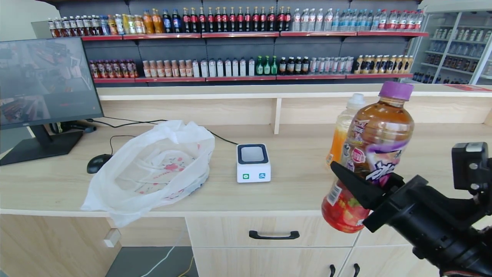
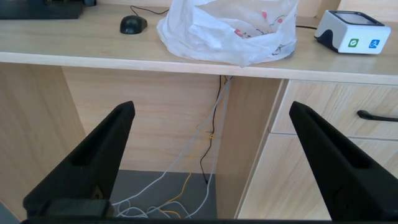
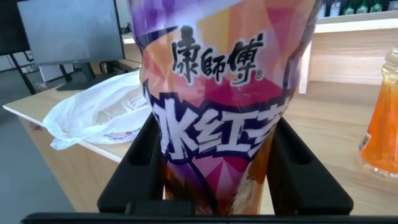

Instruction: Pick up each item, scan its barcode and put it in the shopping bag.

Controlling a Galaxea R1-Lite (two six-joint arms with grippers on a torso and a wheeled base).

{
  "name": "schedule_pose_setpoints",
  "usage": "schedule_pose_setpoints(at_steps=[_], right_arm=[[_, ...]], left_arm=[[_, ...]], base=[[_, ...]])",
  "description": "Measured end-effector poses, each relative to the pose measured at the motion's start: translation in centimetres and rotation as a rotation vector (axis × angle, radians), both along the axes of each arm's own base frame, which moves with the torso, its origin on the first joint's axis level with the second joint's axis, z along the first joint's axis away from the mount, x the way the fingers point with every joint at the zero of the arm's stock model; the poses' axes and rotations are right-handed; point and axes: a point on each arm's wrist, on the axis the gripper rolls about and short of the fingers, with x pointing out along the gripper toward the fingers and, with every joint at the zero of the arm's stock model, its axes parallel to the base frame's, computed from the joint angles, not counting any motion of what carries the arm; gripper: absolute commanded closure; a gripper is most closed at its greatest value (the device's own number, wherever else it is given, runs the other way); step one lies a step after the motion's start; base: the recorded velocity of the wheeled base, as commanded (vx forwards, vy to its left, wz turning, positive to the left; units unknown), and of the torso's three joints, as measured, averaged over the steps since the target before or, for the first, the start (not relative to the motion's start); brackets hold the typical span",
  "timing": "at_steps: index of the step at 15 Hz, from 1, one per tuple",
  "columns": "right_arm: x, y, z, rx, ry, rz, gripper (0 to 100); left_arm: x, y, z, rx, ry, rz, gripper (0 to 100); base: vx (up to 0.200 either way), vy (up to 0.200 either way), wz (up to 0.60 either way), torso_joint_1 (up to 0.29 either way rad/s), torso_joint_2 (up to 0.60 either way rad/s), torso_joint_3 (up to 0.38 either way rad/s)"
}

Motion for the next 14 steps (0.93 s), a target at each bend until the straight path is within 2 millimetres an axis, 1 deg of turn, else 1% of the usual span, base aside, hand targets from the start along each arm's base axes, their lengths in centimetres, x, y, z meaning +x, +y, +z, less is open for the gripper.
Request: schedule_pose_setpoints(at_steps=[4, 6, 8, 10, 14], right_arm=[[-0.8, -0.8, 0.4, 0.07, 0.016, 0.014, 100], [-0.9, -0.7, 0.7, 0.085, 0.008, 0.071, 100], [-1.3, -0.4, 0.9, 0.108, 0.016, 0.236, 100], [-1.9, 0.0, 1.0, 0.172, 0.074, 0.385, 100], [-3.2, 1.6, 1.7, 0.302, 0.181, 0.58, 100]], left_arm=[[0.0, 0.0, 0.0, 0.001, 0.0, -0.001, 0], [0.0, 0.0, 0.0, 0.001, 0.0, -0.001, 0], [0.0, 0.0, 0.0, 0.001, 0.0, 0.0, 0], [0.0, 0.0, 0.0, 0.0, 0.0, 0.0, 0], [0.0, 0.0, 0.0, 0.001, 0.0, -0.001, 0]], base=[[0.0, 0.0, 0.0, 0.0, 0.0, 0.0], [0.0, 0.0, 0.0, 0.0, 0.0, 0.0], [0.0, 0.0, 0.0, 0.0, 0.0, 0.0], [0.0, 0.0, 0.0, 0.0, 0.0, 0.0], [0.0, 0.0, 0.0, 0.0, 0.0, 0.0]])
